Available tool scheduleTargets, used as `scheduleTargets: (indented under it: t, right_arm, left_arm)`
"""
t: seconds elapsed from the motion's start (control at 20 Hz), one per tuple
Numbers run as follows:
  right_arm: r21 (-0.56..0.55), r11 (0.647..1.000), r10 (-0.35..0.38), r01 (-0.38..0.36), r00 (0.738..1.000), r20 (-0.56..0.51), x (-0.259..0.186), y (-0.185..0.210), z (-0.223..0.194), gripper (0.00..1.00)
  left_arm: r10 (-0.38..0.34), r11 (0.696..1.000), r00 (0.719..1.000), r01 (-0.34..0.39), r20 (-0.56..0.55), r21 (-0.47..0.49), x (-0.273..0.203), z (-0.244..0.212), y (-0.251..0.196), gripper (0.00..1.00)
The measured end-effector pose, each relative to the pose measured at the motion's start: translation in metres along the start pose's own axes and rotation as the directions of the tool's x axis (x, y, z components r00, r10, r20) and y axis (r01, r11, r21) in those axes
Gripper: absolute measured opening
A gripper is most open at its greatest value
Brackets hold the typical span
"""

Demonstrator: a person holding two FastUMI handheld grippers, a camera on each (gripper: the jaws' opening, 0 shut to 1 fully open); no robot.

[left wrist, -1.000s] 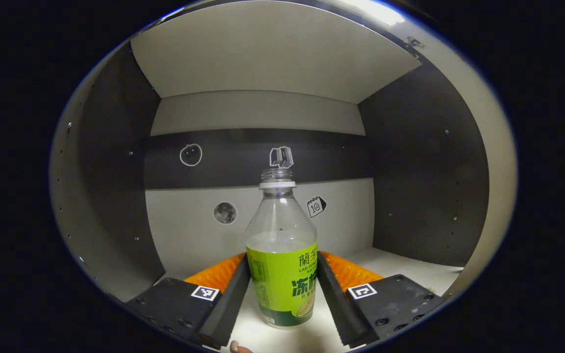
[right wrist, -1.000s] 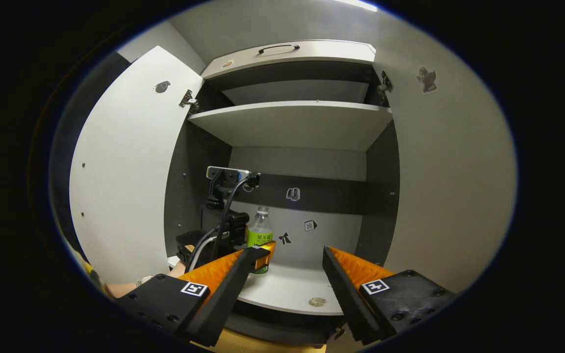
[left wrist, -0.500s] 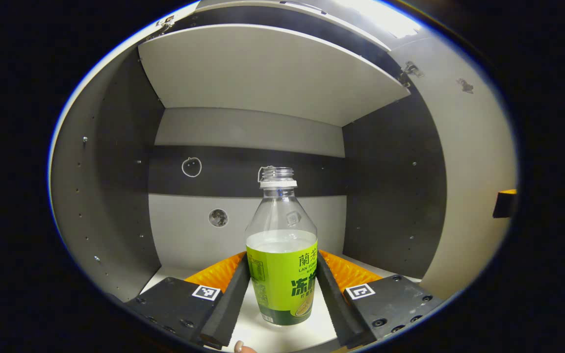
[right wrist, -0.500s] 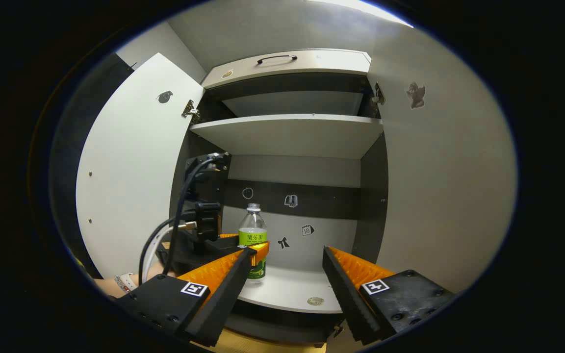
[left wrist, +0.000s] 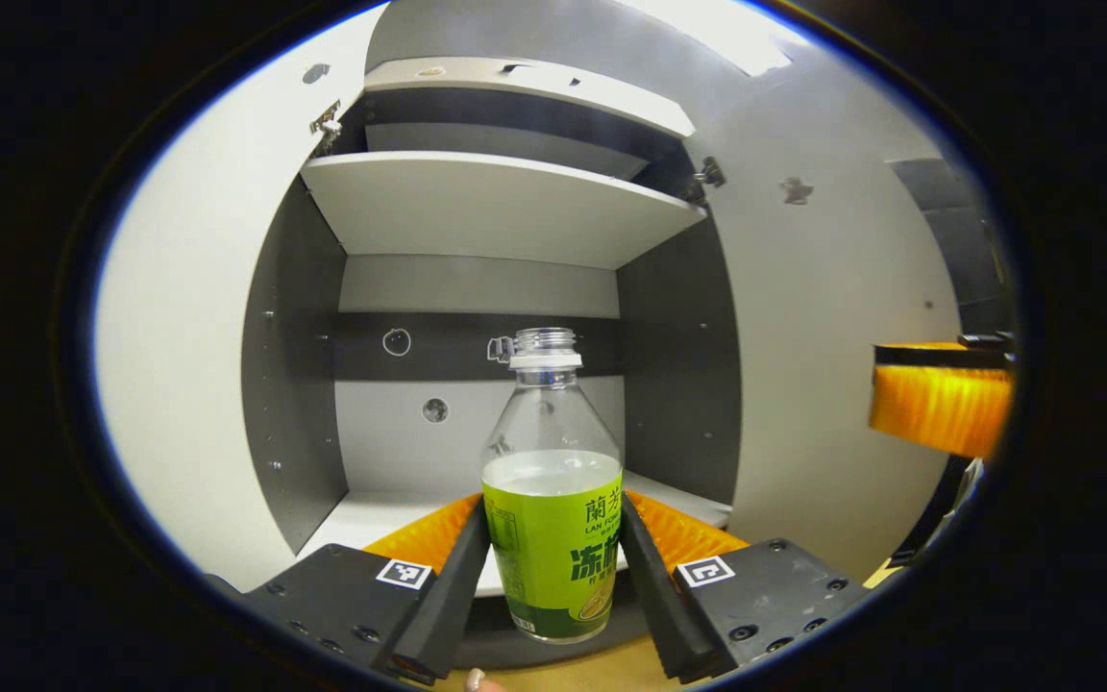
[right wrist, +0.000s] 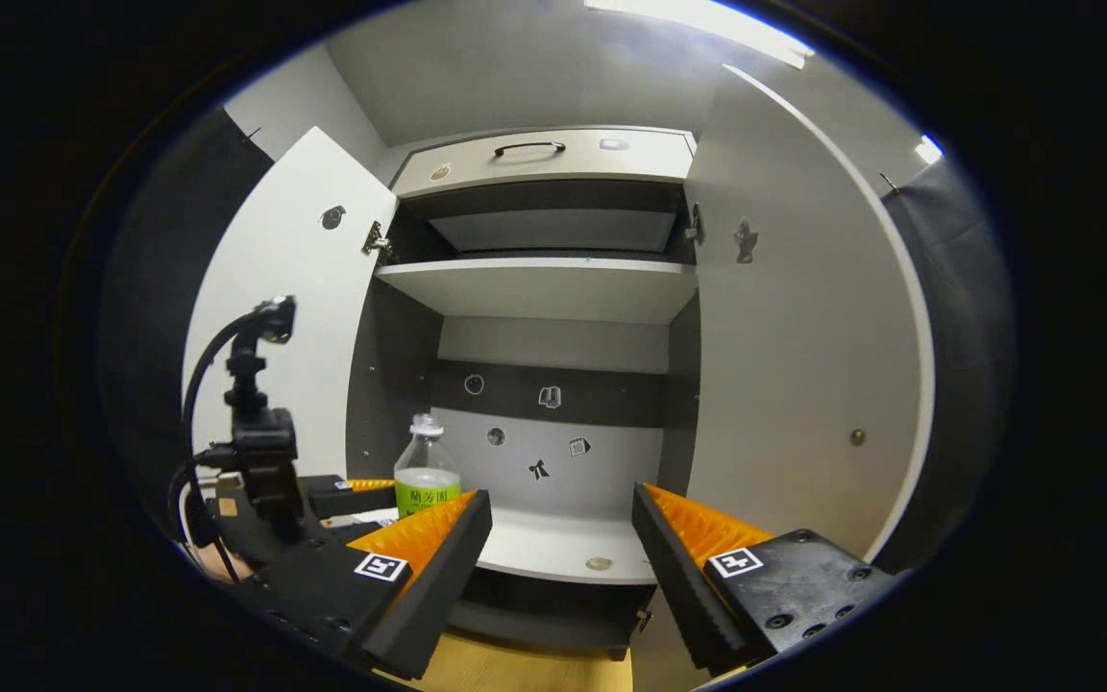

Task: Grasp the bottle in the cabinet with the left hand and place it on the coaster, then close the right door with the right hand and the left door with the left hand.

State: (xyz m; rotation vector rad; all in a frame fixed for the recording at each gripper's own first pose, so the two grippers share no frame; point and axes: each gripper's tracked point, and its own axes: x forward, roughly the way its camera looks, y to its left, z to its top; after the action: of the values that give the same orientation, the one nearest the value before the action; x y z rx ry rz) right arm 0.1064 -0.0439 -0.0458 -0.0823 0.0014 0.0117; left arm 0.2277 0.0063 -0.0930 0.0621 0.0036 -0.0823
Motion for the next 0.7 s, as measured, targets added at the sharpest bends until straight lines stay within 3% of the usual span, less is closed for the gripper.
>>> scheduleTargets:
  t: [0.45,0.7]
  right_arm:
    - [-0.095,0.991,-0.098,0.097,0.995,-0.004,-0.074,-0.014,-0.008,0.98]
    - [-0.037,0.989,-0.143,0.141,0.987,-0.068,-0.083,-0.033,-0.054,0.98]
  left_arm:
    - [-0.065,0.997,0.997,0.063,-0.04,-0.041,-0.138,-0.072,-0.082,0.78]
    - [-0.098,0.994,0.994,0.095,-0.055,-0.055,-0.175,-0.125,-0.111,0.78]
